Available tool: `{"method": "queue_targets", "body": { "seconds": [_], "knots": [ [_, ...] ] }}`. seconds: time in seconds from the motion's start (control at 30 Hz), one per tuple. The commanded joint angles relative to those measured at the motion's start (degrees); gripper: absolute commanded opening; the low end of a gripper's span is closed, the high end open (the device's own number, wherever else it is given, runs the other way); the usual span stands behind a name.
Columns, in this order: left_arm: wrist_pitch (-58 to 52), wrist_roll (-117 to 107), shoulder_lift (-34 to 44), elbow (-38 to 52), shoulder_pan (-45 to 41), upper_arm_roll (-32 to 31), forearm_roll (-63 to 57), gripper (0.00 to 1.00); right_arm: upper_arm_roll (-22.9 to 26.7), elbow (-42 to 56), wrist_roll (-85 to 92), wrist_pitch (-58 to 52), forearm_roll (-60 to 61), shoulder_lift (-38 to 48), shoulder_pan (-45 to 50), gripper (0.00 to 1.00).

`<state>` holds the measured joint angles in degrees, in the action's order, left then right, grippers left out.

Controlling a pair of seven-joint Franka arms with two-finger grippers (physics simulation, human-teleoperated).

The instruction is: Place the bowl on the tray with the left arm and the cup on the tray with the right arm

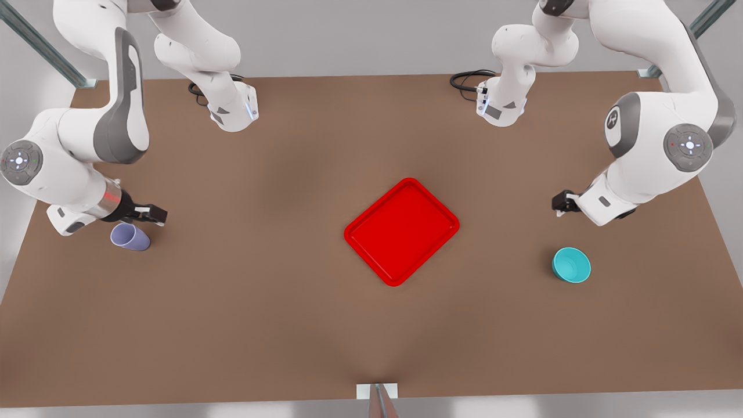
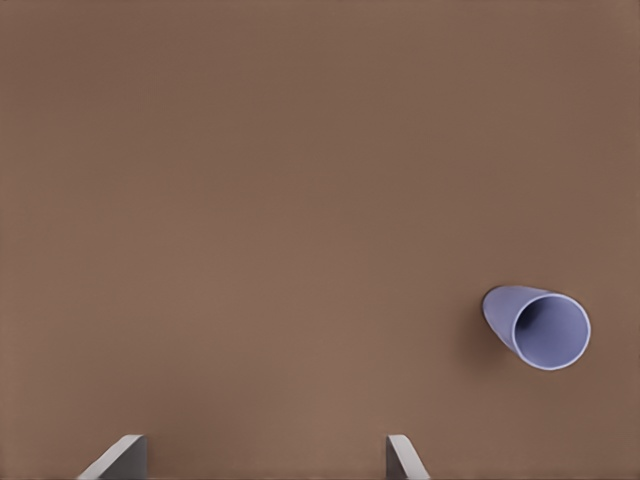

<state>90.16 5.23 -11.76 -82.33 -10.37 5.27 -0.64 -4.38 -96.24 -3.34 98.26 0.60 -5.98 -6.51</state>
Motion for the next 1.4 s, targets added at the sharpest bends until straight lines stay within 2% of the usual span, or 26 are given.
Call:
{"method": "queue_targets", "body": {
  "seconds": [0.0, 0.03, 0.1, 0.17, 0.23, 0.4, 0.5, 0.73, 0.77, 0.8, 0.83, 0.93, 1.07, 1.23, 1.37],
  "knots": [
    [0.3, 0.0, -0.2, 0.1, 0.0, 0.0, -0.2, 1.0, 0.0, 0.0, 0.0, 0.0, 0.0, 0.0, 0.2, 1.0],
    [0.4, -0.1, -1.3, 0.0, 0.3, 0.3, -0.2, 1.0, 0.0, 0.0, 0.1, 0.0, 0.0, 0.0, 0.2, 1.0],
    [4.1, 0.0, -9.8, 0.0, 1.7, 3.5, -1.8, 1.0, 0.1, 0.0, 1.5, 0.0, 0.1, 0.0, 0.1, 1.0],
    [10.9, 4.8, -17.9, 0.1, 11.3, 3.7, 8.7, 1.0, 0.1, 0.1, 1.4, 0.1, 0.1, 0.0, 0.2, 1.0],
    [13.3, 18.1, -22.7, 0.1, 15.7, 3.7, 14.4, 1.0, 0.1, 0.1, 1.4, 0.0, 0.0, 0.0, 0.4, 1.0],
    [19.1, 35.5, -28.7, -0.4, 19.5, 3.8, 18.9, 1.0, 0.1, 0.1, 1.1, -0.4, 0.1, 0.1, 0.4, 1.0],
    [24.0, 35.2, -32.1, -0.6, 20.5, 3.8, 20.1, 1.0, 0.0, 0.7, 0.4, -0.5, 0.0, -0.1, 0.7, 1.0],
    [25.8, 32.0, -34.8, -2.1, 20.5, 3.8, 22.8, 1.0, -0.1, 0.7, 0.5, -0.8, 0.1, -0.3, 0.6, 1.0],
    [25.7, 31.2, -35.1, -2.1, 20.5, 3.9, 22.8, 0.83, -0.1, 0.7, 0.5, -0.8, 0.1, -0.3, 0.6, 1.0],
    [25.6, 30.3, -35.0, -2.1, 20.4, 3.8, 22.7, 0.53, -0.1, 0.6, 0.6, -0.9, 0.1, -0.3, 0.6, 1.0],
    [25.2, 28.3, -34.9, -2.0, 20.4, 3.8, 22.6, 0.42, -0.1, 0.6, 0.8, -1.0, 0.1, -0.3, 0.6, 1.0],
    [24.9, 26.5, -34.8, -2.0, 20.3, 3.8, 22.3, 0.37, -0.1, 0.6, 1.1, -1.0, 0.2, -0.3, 0.5, 1.0],
    [25.2, 24.0, -35.1, -2.0, 20.3, 3.8, 22.3, 0.36, -0.1, 0.6, 1.3, -1.0, 0.3, -0.4, 0.4, 1.0],
    [25.1, 22.4, -35.2, -2.0, 20.0, 3.8, 22.2, 0.24, -0.1, 0.5, 1.4, -1.0, 0.3, -0.4, 0.2, 1.0],
    [25.0, 18.1, -35.3, -2.1, 19.6, 3.8, 22.0, 0.21, 0.0, 0.4, 1.4, -0.9, 0.4, -0.5, 0.1, 1.0]
  ]
}}
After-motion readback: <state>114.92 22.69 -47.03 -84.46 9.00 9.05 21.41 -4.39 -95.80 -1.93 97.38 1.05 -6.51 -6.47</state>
